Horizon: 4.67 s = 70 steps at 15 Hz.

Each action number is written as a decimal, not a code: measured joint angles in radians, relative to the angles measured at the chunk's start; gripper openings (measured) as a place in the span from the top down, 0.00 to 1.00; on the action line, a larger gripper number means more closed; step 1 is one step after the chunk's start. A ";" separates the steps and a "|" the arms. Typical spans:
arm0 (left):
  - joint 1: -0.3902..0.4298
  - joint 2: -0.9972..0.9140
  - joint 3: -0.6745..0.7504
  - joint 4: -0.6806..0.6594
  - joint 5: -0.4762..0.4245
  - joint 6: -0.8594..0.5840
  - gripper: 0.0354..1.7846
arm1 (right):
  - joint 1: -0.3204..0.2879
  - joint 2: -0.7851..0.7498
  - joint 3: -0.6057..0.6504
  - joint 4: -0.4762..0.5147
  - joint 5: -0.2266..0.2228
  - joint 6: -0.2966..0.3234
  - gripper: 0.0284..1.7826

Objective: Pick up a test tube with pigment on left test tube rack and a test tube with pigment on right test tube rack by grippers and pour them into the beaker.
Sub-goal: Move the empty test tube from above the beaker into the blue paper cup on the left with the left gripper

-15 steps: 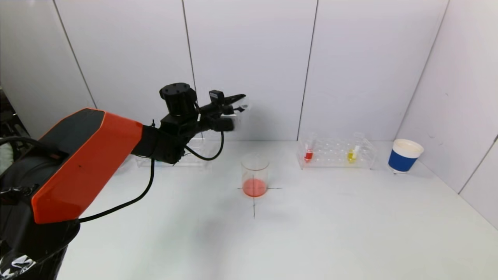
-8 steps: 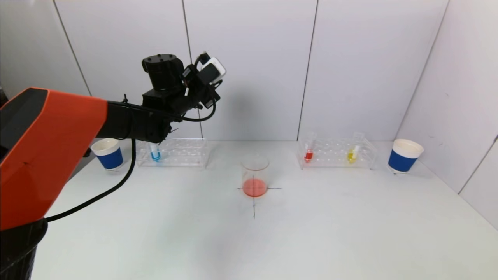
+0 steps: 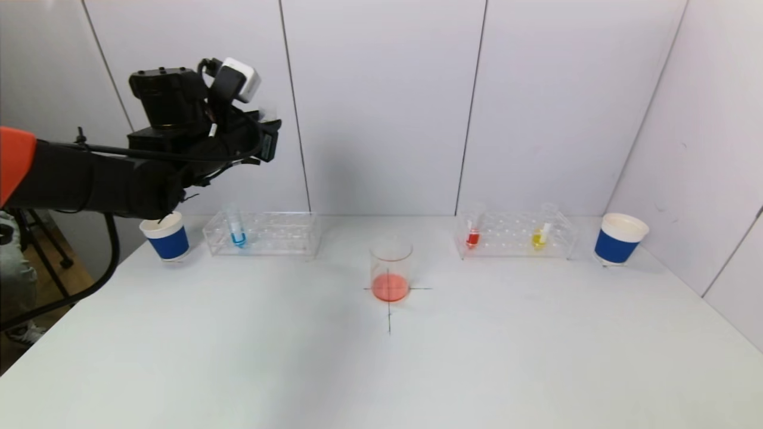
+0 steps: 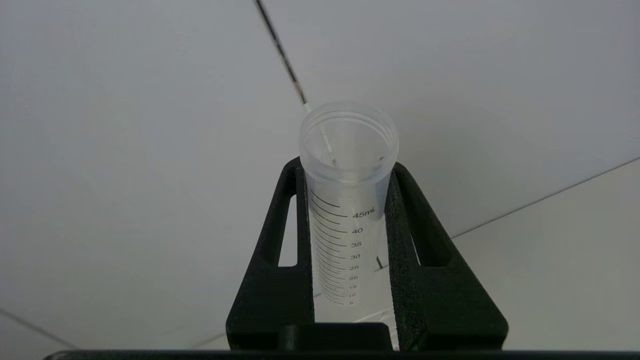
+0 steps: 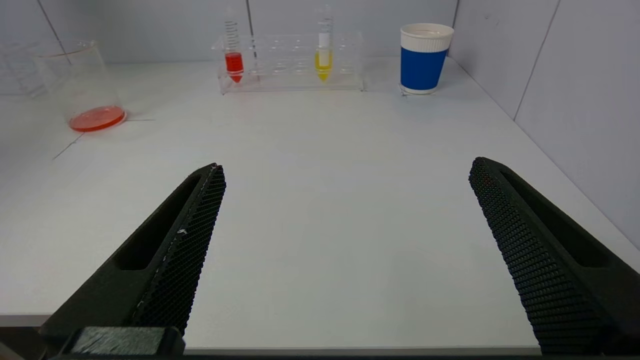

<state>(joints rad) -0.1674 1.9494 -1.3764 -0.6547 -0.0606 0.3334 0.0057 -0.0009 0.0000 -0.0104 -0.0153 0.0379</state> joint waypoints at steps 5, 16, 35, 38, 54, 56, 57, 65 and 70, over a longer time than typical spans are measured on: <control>0.186 -0.066 0.133 -0.071 0.098 -0.203 0.77 | 0.000 0.000 0.000 0.000 0.000 0.000 0.01; 0.427 0.005 0.320 -0.288 0.099 -0.220 0.77 | 0.000 0.000 0.000 0.000 0.000 0.000 0.01; 0.448 0.310 0.215 -0.431 0.097 -0.221 0.77 | 0.000 0.000 0.000 0.000 0.000 0.000 0.01; 0.443 0.325 0.218 -0.437 0.097 -0.220 0.77 | 0.000 0.000 0.000 0.000 0.000 0.000 0.01; 0.435 0.337 0.226 -0.446 0.101 -0.220 0.77 | 0.000 0.000 0.000 0.000 0.000 0.000 0.01; 0.436 0.337 0.227 -0.454 0.099 -0.220 0.77 | 0.000 0.000 0.000 0.000 0.000 0.000 0.01; 0.436 0.337 0.227 -0.460 0.099 -0.219 0.77 | 0.000 0.000 0.000 0.000 0.000 0.000 0.01; 0.436 0.334 0.221 -0.462 0.099 -0.219 0.77 | 0.000 0.000 0.000 0.000 0.000 0.000 0.01; 0.436 0.333 0.222 -0.464 0.099 -0.219 0.77 | 0.000 0.000 0.000 0.000 0.000 0.000 0.01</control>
<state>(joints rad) 0.2683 2.2821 -1.1540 -1.1185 0.0385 0.1145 0.0057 -0.0009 0.0000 -0.0104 -0.0153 0.0383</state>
